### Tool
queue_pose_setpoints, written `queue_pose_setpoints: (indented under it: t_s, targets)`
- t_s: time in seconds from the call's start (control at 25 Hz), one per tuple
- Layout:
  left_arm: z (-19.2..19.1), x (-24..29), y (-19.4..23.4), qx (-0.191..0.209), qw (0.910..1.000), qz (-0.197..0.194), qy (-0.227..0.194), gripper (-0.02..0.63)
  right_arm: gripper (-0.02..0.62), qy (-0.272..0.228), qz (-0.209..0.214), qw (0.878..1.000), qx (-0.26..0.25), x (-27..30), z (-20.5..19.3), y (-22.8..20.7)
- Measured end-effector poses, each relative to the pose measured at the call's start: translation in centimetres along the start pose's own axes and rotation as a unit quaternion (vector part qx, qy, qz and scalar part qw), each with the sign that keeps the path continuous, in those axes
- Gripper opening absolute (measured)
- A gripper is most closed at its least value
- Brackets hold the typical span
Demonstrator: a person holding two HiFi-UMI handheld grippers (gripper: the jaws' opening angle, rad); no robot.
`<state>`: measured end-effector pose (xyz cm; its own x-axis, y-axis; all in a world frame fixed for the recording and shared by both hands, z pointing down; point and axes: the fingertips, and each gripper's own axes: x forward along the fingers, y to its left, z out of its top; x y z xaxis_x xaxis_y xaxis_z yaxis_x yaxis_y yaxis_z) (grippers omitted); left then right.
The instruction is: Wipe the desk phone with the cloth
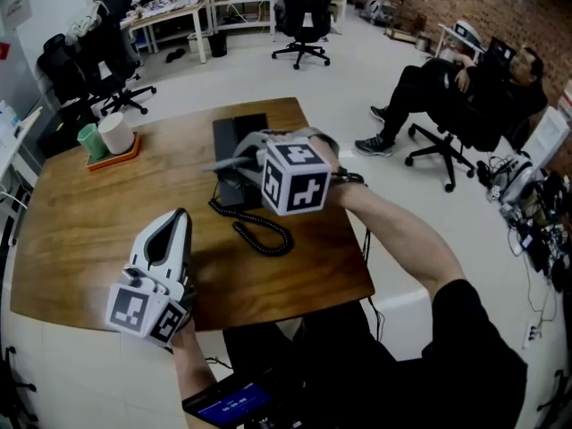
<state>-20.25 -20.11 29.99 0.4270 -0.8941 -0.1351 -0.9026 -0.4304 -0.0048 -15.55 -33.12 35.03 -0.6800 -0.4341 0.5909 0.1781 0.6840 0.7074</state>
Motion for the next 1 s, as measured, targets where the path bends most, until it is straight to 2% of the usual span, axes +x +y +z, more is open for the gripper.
queue_pose_setpoints:
  t_s: [0.08,0.16,0.32,0.52,0.8,0.92,1.0]
  targets:
    - [-0.1,0.0,0.1,-0.001,1.0,0.0,0.002,-0.009,0.021,0.005,-0.068,0.996,0.058,0.5,-1.8,-6.0]
    - [-0.2,0.0,0.2,-0.002,1.0,0.001,0.003,-0.009,0.021,0.012,-0.105,0.989,0.1,1.5,-3.3,-9.9]
    - [-0.3,-0.1,0.0,-0.004,1.0,0.002,0.0,-0.009,0.023,0.041,-0.11,0.988,0.105,4.0,-4.6,-11.4]
    - [0.0,0.0,-0.1,-0.001,1.0,-0.001,0.001,-0.009,0.02,0.052,-0.085,0.994,0.054,3.4,-3.8,-8.2]
    - [0.2,0.1,0.0,-0.001,1.0,-0.002,0.002,-0.009,0.02,0.04,-0.02,0.998,-0.043,0.1,-1.0,1.6]
    - [0.3,0.0,0.0,0.0,1.0,-0.002,0.003,-0.009,0.02,0.05,0.028,0.994,-0.088,-1.0,-0.9,6.1]
    - [0.1,0.0,0.0,0.0,1.0,-0.002,0.005,-0.009,0.021,0.043,0.072,0.993,-0.088,-1.6,-0.9,7.6]
